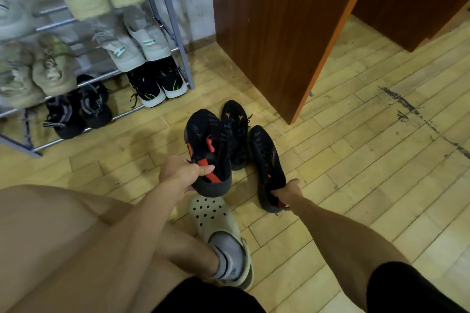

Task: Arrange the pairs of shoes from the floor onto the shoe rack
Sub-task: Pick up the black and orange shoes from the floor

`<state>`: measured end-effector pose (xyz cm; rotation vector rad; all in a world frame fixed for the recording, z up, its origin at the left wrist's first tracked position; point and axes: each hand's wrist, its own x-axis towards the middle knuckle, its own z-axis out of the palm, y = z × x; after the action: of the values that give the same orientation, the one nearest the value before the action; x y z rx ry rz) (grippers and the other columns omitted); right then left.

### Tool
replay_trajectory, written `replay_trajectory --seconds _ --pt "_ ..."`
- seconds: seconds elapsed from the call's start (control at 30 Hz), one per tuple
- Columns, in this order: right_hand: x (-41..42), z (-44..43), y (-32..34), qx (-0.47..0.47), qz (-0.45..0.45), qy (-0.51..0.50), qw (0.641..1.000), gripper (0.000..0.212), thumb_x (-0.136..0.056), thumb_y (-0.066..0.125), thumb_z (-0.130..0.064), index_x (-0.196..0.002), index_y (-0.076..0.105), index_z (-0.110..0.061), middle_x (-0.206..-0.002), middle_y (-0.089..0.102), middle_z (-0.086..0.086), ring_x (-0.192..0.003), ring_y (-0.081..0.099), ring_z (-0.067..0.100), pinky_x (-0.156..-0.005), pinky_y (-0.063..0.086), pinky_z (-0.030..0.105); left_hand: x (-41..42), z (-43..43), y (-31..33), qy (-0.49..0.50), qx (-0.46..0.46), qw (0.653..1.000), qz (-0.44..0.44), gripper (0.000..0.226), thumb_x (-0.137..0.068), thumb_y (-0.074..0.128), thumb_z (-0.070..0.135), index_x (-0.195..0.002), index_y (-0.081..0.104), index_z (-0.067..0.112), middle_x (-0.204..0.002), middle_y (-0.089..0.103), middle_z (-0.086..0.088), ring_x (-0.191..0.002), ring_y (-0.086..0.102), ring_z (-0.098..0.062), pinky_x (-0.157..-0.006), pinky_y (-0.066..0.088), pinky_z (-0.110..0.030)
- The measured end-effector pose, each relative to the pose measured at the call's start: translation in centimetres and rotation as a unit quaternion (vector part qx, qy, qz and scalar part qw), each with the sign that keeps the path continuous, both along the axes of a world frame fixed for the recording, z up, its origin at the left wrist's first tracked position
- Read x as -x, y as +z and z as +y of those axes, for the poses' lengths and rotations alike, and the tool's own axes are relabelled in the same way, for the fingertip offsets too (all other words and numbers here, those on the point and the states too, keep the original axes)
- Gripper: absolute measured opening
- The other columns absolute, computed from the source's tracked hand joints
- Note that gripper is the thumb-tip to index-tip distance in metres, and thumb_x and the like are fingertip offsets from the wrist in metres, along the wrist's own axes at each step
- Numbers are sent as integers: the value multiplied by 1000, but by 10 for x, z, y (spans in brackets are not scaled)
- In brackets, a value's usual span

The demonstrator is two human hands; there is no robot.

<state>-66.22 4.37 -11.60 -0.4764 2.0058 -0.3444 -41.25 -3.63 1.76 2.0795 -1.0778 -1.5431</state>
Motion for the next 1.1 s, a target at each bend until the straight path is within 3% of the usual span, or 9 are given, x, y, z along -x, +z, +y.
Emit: replay_trajectory --seconds 0.13,0.3,0.43,0.57,0.73,0.8,0.87,0.97,1.1 --pt "10 -4 2 -65 -133 5 989 41 -86 65 -3 -125 52 2 -123 57 21 -92 62 32 -84 57 43 4 -5 2 -6 1 1000 -5 23 -65 87 14 -76 69 7 -86 73 -11 -83 68 -26 -70 58 -35" --pt "10 -6 22 -68 -280 -40 957 30 -86 58 11 -115 53 4 -116 54 22 -95 58 38 -80 57 50 17 -8 6 12 -16 1000 21 29 -63 88 16 -83 69 6 -89 71 -8 -91 65 -26 -65 55 -33" --pt "22 -4 38 -16 -232 -28 972 17 -83 64 11 -98 60 7 -110 59 22 -96 63 37 -89 54 52 38 -5 22 37 -42 995 85 44 -64 87 12 -102 66 5 -107 68 -8 -95 61 -25 -56 52 -30" --pt "37 3 72 49 -152 19 987 23 -80 71 4 -99 60 -3 -107 67 17 -90 70 33 -79 60 46 49 0 52 17 -62 988 140 40 -78 75 2 -114 60 4 -110 62 -9 -97 55 -23 -69 51 -31" --pt "41 -14 136 154 -149 35 976 48 -79 73 0 -118 47 -5 -108 68 22 -83 70 32 -64 61 36 38 6 100 2 -30 983 179 40 -83 67 -3 -121 59 3 -128 60 -13 -116 58 -29 -81 48 -33" --pt "32 -31 166 193 -152 52 968 47 -78 74 0 -117 48 -6 -109 68 24 -85 70 33 -69 61 38 25 5 121 24 -1 982 187 40 -82 68 -5 -120 59 2 -125 61 -14 -114 59 -30 -80 49 -34" --pt "17 -49 198 226 -155 74 959 43 -79 73 2 -115 51 -4 -104 70 22 -82 72 31 -70 61 40 7 3 145 45 32 981 185 40 -81 70 -4 -118 59 3 -120 63 -11 -97 62 -25 -72 50 -33" --pt "-13 -75 246 264 -164 103 945 40 -82 70 2 -117 53 -2 -93 72 14 -67 74 19 -53 58 30 -28 -5 179 78 83 979 168 32 -79 72 -2 -108 60 5 -112 62 -5 -90 61 -22 -67 50 -33" --pt "-57 -108 303 304 -155 144 929 38 -82 71 0 -116 54 -2 -88 72 9 -62 73 14 -50 55 27 -80 -19 221 117 155 970 146 17 -76 74 -5 -84 63 6 -103 69 -11 -77 65 -22 -51 51 -30"
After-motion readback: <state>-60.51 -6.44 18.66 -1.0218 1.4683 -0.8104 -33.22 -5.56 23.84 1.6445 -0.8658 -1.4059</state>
